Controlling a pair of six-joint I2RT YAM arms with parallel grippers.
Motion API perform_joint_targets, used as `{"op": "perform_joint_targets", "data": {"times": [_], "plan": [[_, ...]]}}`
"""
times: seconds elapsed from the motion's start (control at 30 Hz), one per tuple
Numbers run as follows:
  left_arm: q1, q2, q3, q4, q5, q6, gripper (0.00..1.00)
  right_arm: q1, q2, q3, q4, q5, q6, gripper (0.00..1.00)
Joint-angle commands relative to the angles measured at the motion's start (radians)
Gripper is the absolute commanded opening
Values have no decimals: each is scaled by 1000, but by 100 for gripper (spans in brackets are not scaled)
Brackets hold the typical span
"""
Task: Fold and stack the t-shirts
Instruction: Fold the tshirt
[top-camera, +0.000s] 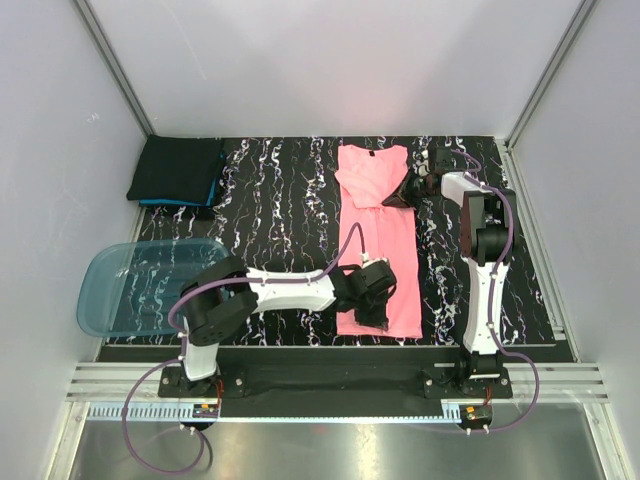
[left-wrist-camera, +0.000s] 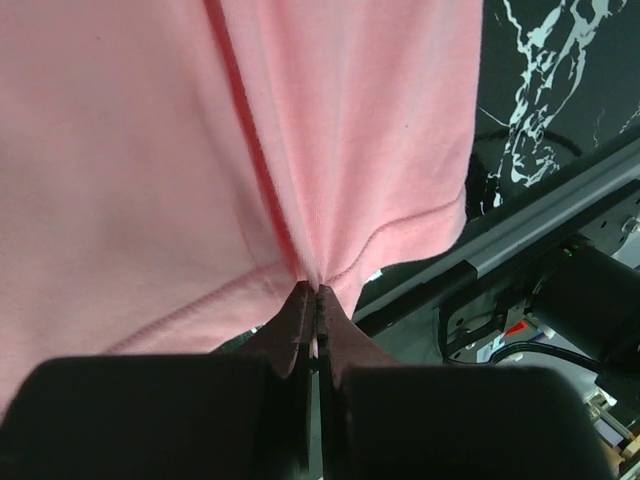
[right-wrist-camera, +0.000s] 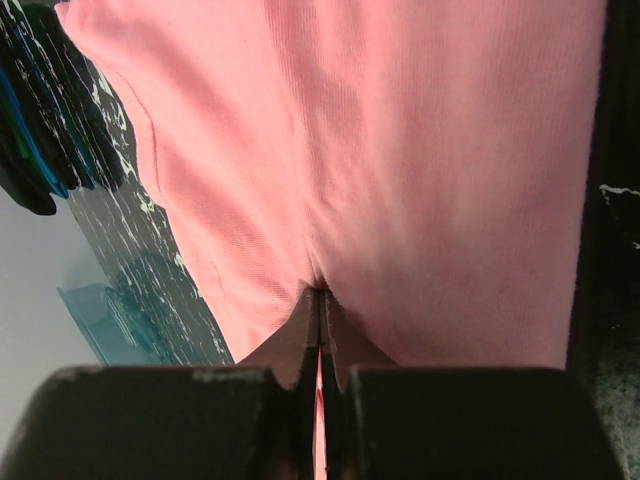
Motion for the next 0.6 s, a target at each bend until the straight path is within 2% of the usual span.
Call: {"op": "perform_joint_targets", "data": {"times": [0.0,0.2,0.43,0.5,0.57], "plan": [[-16,-62,-2,10,-19,-27,0,-3,10,5,-13,55,-9,0],[-27,-62,-37,19,-13,-68,0,-5,11,5,-11,52,-6,0],[-28,-98,-120,118,-16,-150,0,-5,7,3,-11,52,-9,0],[-28,-93,-115,123,-15,-151,5,-6,0,-4,1,43,-6,0],[-28,-85,-99,116,-10,-145,16,-5,-4,-8,7,37,-8,0]]}}
